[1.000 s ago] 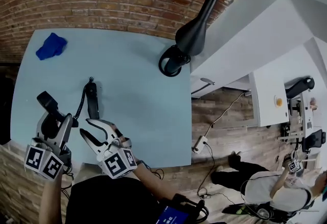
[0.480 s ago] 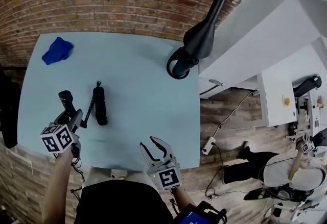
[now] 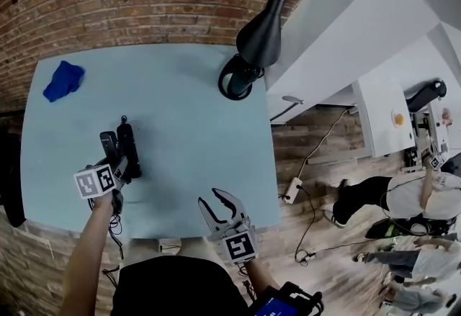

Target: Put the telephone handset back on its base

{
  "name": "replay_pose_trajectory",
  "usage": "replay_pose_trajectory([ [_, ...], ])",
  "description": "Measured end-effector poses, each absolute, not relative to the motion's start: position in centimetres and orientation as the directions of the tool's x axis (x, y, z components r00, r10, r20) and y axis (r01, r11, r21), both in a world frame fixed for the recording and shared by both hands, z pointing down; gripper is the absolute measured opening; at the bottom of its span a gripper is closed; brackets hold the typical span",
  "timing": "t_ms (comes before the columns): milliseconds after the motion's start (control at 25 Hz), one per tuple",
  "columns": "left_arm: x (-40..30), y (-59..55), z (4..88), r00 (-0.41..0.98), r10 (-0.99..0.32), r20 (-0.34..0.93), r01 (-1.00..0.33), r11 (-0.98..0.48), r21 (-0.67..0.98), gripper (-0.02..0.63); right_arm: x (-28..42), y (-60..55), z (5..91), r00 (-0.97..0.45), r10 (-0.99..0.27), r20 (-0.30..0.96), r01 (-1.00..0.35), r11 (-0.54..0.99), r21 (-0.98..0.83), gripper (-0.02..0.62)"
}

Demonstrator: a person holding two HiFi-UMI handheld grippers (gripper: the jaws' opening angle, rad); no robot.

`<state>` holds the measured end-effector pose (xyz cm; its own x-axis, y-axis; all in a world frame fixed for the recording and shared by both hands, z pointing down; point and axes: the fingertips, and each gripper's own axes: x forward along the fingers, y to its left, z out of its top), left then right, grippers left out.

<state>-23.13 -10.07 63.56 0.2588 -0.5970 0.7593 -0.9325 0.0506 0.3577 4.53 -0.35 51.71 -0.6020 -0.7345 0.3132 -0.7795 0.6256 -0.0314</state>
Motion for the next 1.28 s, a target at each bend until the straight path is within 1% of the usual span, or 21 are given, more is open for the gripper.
replay_pose_trajectory([
  [120,-22.6,-10.4,65.3,0.25,-0.572,0.781,-0.933,0.072,0.352,0.272,4.7,-0.1,51.8,-0.606,-0.737,0.297,-0.774,0.633,-0.01,0.163],
  [240,-22.2,-10.7,66.8,0.244,-0.549,0.8,-0.934,0.089,0.346,0.272,4.9,0.3,52.2,-0.592,-0.739,0.321,-0.787,0.616,-0.034,0.163],
  [360,-22.1,-10.9,67.8,0.238,-0.53,0.814,-0.936,0.099,0.339,0.272,4.9,0.7,52.7,-0.595,-0.735,0.325,-0.782,0.623,-0.02,0.161],
  [640,-21.7,-12.0,69.0,0.232,-0.504,0.832,-0.938,0.11,0.328,0.273,5.4,1.4,53.2,-0.578,-0.741,0.341,-0.8,0.598,-0.057,0.161],
  [800,-21.5,-12.8,69.3,0.227,-0.504,0.833,-0.933,0.133,0.335,0.275,5.7,1.6,53.2,-0.573,-0.747,0.336,-0.802,0.595,-0.046,0.161],
  [1280,-22.1,-13.4,70.4,0.134,-0.458,0.879,-0.945,0.207,0.252,0.276,6.5,1.5,53.5,-0.558,-0.757,0.34,-0.817,0.572,-0.067,0.161],
])
